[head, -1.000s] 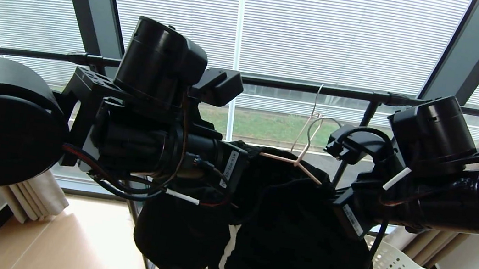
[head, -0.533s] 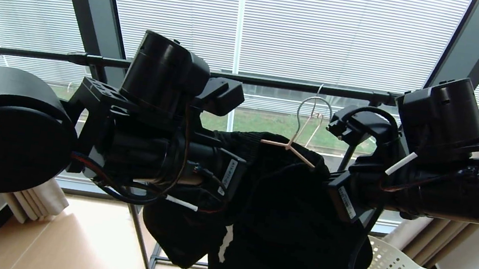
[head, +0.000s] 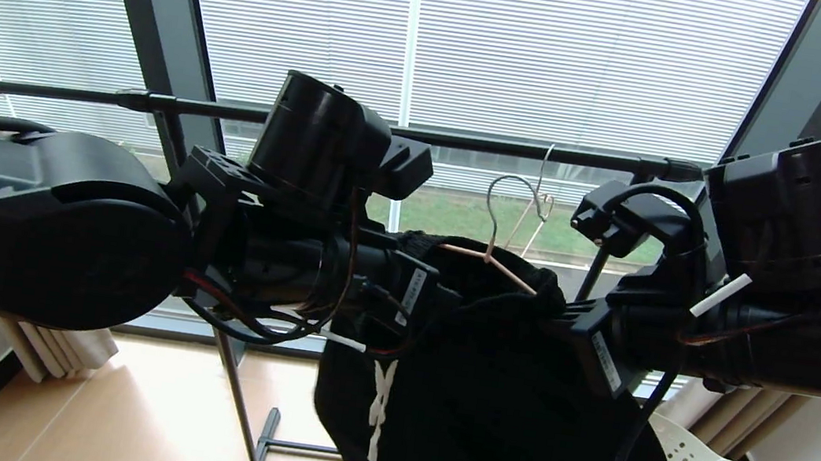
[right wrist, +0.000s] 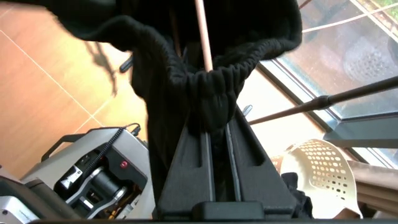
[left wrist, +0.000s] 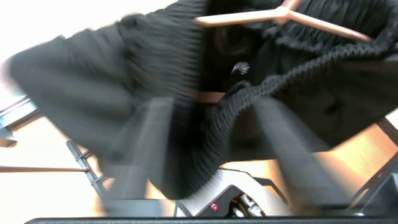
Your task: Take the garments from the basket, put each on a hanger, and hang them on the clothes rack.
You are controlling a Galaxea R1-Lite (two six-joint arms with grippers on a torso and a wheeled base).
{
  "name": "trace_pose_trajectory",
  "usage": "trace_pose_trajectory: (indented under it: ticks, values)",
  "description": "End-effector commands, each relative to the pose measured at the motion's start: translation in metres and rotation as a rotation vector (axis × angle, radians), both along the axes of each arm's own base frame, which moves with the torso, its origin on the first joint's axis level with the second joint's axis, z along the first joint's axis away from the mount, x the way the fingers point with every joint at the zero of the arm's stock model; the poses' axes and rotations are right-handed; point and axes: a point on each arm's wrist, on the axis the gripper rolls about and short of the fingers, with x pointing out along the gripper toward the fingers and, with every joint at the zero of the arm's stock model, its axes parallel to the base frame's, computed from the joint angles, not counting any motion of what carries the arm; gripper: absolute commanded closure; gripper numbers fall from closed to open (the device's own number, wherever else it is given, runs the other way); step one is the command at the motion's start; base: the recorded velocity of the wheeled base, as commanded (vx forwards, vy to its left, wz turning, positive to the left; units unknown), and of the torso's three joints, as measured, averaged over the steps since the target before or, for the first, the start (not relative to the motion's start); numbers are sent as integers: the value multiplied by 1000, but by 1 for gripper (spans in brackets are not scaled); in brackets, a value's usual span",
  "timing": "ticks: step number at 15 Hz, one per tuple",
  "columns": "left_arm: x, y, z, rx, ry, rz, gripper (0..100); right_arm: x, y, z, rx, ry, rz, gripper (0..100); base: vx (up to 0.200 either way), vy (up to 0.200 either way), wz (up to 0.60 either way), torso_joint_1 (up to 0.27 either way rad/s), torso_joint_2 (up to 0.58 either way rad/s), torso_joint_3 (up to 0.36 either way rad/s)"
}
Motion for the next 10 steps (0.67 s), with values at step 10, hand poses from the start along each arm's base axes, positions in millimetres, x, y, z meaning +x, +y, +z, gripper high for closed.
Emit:
trace_pose_trajectory:
  ticks: [10]
  values:
    - [-11,65,13,-25,-18,106,0,7,-17,-14,83,27,44,100,0,0,0,0,0,0]
